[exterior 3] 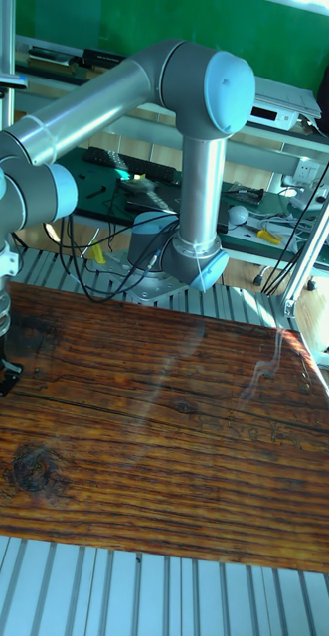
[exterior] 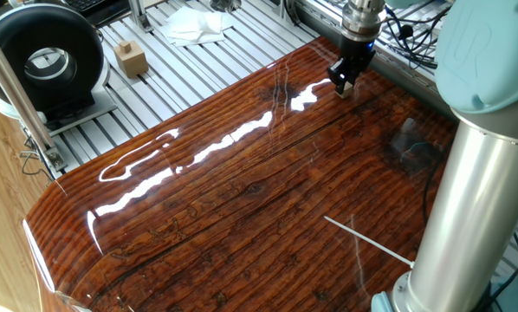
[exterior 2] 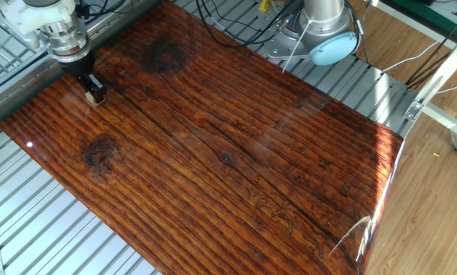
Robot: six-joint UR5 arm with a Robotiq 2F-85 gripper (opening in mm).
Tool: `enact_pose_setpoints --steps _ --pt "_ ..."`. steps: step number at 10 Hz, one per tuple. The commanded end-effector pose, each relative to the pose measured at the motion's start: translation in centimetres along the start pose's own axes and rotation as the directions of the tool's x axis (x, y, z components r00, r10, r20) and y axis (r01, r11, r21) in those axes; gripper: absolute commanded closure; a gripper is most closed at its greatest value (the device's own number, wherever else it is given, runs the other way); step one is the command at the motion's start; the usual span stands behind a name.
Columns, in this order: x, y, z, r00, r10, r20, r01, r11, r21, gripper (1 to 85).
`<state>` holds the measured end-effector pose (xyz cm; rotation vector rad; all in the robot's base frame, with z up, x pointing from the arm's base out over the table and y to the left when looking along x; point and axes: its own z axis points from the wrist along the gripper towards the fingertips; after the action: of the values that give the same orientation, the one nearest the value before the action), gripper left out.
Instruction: Hold a small block with the gripper and sweep it from left to right on the table
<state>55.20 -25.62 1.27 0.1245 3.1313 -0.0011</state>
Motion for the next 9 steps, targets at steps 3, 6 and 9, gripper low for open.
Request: enact_pose_setpoints --steps 3,6,9 --pt "-0.25 0.32 -0.04 1.0 0.006 0.012 -0.005 1.0 -0.008 84.7" --pt "-0.15 0.3 -0.19 1.0 -0.002 0.01 0.002 1.0 -0.006 84.7" --pt "-0.43 0.89 0.31 1.0 -0.004 0.021 0.004 1.0 0.009 84.7"
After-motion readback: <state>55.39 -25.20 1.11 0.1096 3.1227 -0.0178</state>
